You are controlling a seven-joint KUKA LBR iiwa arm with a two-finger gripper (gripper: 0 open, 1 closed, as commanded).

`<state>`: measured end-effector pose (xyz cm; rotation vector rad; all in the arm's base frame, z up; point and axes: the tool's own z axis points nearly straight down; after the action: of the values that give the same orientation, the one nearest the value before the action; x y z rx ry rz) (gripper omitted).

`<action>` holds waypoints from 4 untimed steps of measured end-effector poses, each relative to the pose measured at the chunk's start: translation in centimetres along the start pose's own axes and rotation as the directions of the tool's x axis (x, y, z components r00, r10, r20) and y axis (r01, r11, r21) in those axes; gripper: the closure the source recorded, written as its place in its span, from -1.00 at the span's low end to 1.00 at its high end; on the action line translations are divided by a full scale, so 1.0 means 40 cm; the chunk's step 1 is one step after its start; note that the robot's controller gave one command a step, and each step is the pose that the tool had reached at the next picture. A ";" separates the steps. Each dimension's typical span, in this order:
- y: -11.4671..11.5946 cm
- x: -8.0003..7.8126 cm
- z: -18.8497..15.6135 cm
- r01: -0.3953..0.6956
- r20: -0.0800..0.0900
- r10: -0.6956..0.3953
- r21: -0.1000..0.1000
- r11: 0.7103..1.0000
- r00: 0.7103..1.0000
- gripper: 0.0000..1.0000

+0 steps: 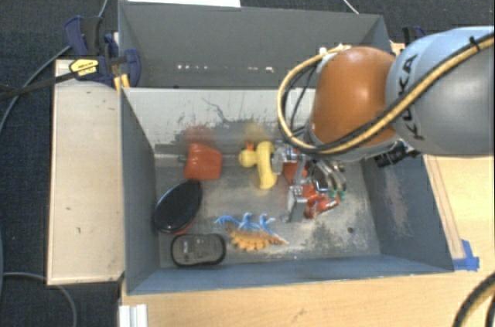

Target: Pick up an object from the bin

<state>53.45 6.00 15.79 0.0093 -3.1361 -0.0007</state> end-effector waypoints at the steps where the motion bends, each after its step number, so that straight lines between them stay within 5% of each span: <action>1: -0.001 -0.004 -0.012 -0.003 0.008 0.003 -0.001 1.000 1.000 -1.00; 2: 0.079 0.045 0.219 0.069 -0.001 -0.069 0.000 0.998 0.998 -1.00; 3: 0.092 0.059 0.047 0.075 0.011 -0.075 -0.001 0.997 0.997 -1.00; 4: 0.114 0.137 0.145 0.019 0.000 -0.019 -0.001 1.000 1.000 -1.00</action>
Offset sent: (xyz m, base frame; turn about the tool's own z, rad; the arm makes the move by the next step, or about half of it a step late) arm -0.0188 0.0320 -0.0879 -0.0637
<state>47.93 10.52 10.00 0.0392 -3.1356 -0.0017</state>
